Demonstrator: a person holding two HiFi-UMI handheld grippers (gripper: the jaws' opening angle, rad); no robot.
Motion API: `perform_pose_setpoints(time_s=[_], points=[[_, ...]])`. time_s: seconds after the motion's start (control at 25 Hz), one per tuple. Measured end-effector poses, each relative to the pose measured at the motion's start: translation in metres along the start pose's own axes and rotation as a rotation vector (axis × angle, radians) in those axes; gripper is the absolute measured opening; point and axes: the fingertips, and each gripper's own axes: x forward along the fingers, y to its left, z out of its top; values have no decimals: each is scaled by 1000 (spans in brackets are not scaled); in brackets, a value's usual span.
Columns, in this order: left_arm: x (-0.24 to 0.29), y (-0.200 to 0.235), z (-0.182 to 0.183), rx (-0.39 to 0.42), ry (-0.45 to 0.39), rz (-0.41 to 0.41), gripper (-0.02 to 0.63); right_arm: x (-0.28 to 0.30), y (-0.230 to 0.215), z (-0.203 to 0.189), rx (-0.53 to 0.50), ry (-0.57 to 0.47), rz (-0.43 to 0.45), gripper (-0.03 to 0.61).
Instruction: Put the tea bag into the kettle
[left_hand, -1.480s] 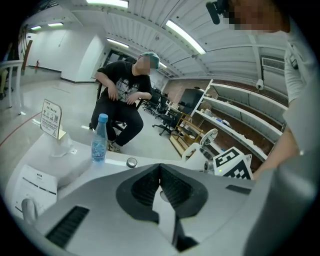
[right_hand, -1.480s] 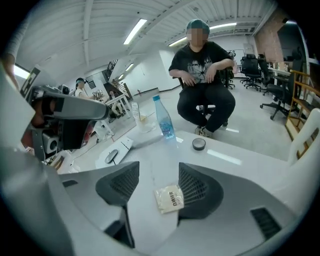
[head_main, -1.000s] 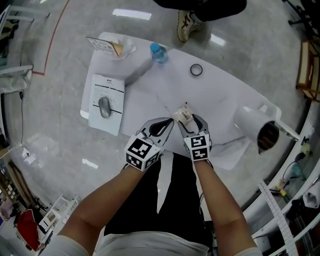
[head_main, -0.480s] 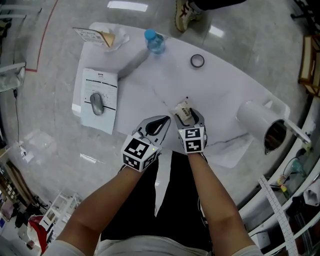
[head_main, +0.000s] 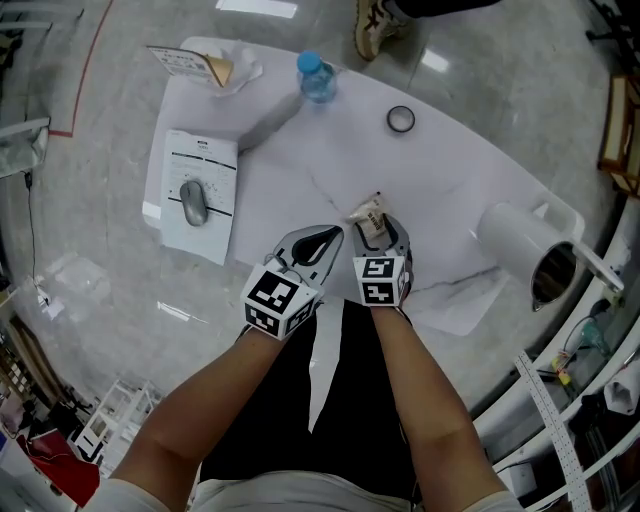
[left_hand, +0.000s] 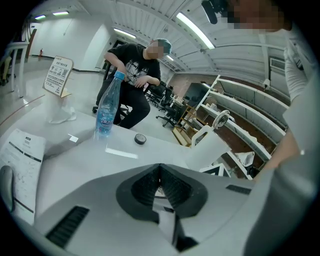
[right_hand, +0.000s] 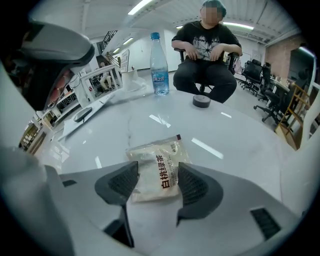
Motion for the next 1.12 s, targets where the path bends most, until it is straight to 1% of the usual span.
perform_pose_setpoints(time_s=[0.12, 0.16, 0.24, 0.36, 0.48, 0.76, 0.92, 1.0, 1.12], points=[[-3, 2, -2, -30, -7, 12, 11, -2, 1, -2, 0, 2, 1, 253], [-4, 1, -3, -39, -10, 14, 11, -3, 3, -3, -2, 4, 4, 237], [-4, -2, -3, -40, -13, 12, 11, -4, 7, -5, -8, 4, 13, 172], [-2, -7, -6, -30, -6, 3, 11, -3, 10, -6, 0, 14, 37, 133], [-3, -10, -5, -24, -7, 1, 10, -5, 13, -2, 30, 23, 76, 103], [-10, -15, 17, -11, -27, 13, 11, -51, 16, 47, 85, -96, 75, 95], [-16, -30, 50, 40, -54, 27, 10, -92, 7, 77, 145, -157, 66, 95], [-22, -36, 67, 64, -69, 23, 11, -113, 3, 93, 156, -192, 47, 95], [-35, -48, 87, 71, -76, 21, 11, -151, -2, 119, 170, -257, 26, 95]])
